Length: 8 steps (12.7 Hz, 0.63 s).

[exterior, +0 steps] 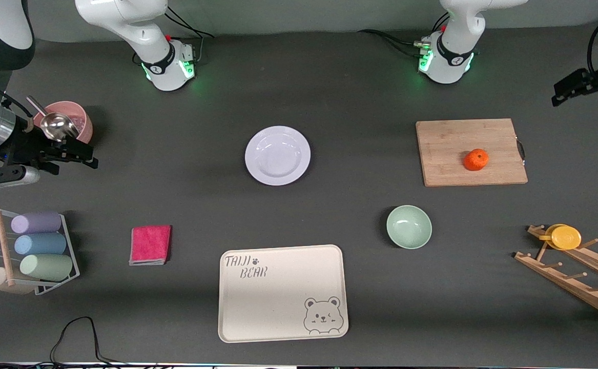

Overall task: Place orange and plate with both arms
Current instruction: 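Reach the left gripper down to the orange on the cutting board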

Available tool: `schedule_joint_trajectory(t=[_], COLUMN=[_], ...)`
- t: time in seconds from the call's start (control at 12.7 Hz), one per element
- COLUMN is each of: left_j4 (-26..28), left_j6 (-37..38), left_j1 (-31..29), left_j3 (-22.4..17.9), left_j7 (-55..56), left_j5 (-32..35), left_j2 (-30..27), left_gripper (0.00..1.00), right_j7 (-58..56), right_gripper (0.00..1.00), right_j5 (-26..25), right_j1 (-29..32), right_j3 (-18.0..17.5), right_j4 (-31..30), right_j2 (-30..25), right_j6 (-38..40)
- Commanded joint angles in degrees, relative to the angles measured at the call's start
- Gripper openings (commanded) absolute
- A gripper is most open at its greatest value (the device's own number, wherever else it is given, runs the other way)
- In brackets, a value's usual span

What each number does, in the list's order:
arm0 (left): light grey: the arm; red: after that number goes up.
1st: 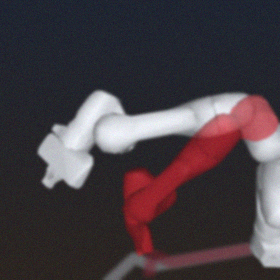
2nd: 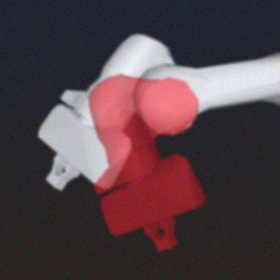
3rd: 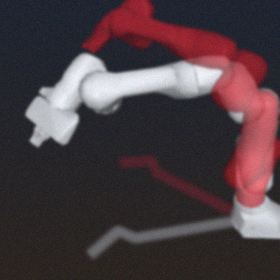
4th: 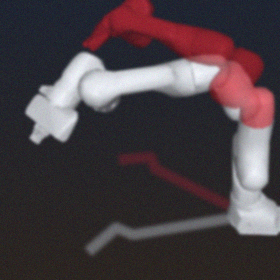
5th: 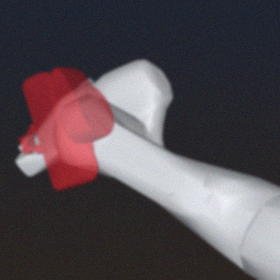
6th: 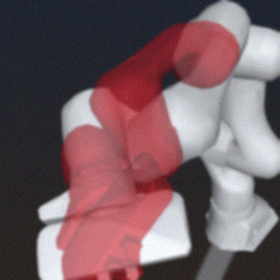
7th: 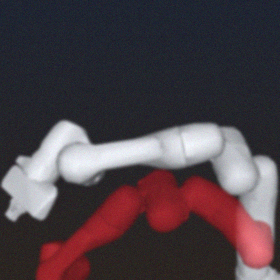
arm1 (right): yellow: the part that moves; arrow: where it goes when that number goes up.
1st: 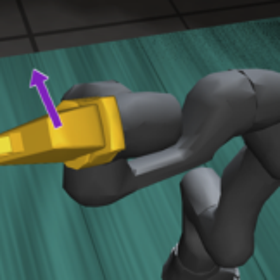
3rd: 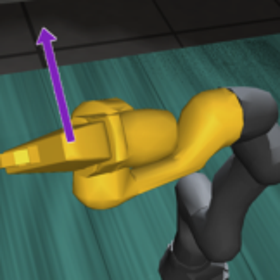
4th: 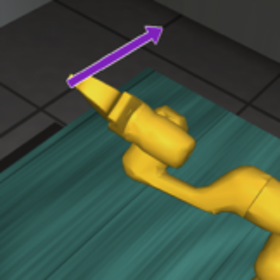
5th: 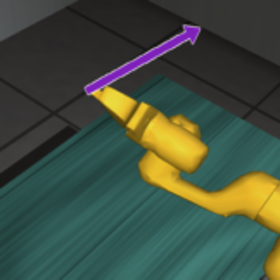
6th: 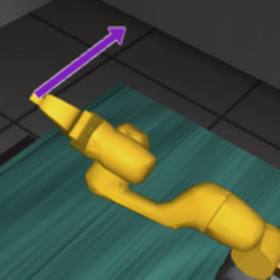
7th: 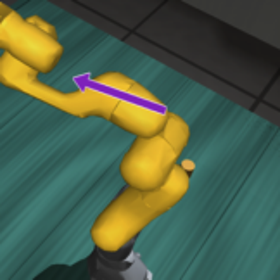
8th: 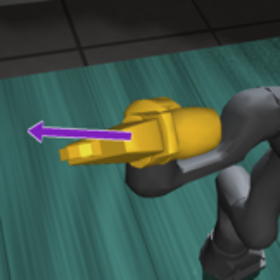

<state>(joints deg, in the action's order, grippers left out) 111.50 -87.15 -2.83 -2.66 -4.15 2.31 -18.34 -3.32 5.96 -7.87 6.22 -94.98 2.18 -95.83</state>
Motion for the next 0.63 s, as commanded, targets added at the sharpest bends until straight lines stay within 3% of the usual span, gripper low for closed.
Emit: schedule_joint_trajectory(t=[0.0, 0.32, 0.55], left_j4=[10.56, 14.01, 21.54], left_j6=[-3.02, -4.43, -13.27], left_j1=[-0.6, 0.28, 0.28], left_j3=[0.2, 0.46, 0.46], left_j7=[-0.77, -0.77, -0.77], left_j5=[0.68, 0.15, 0.06], left_j2=[-9.85, -13.65, -13.21], left_gripper=[1.0, 1.0, 1.0], right_j7=[1.12, 3.58, 3.59], right_gripper=[1.0, 1.0, 1.0], right_j5=[1.24, 11.94, 13.55], right_j1=[-0.04, -0.39, -2.05], right_j3=[-0.16, -0.16, -0.07], right_j4=[-0.03, -4.67, -6.36], right_j2=[1.24, 1.95, 3.26], right_j6=[-1.89, -7.07, -11.56])
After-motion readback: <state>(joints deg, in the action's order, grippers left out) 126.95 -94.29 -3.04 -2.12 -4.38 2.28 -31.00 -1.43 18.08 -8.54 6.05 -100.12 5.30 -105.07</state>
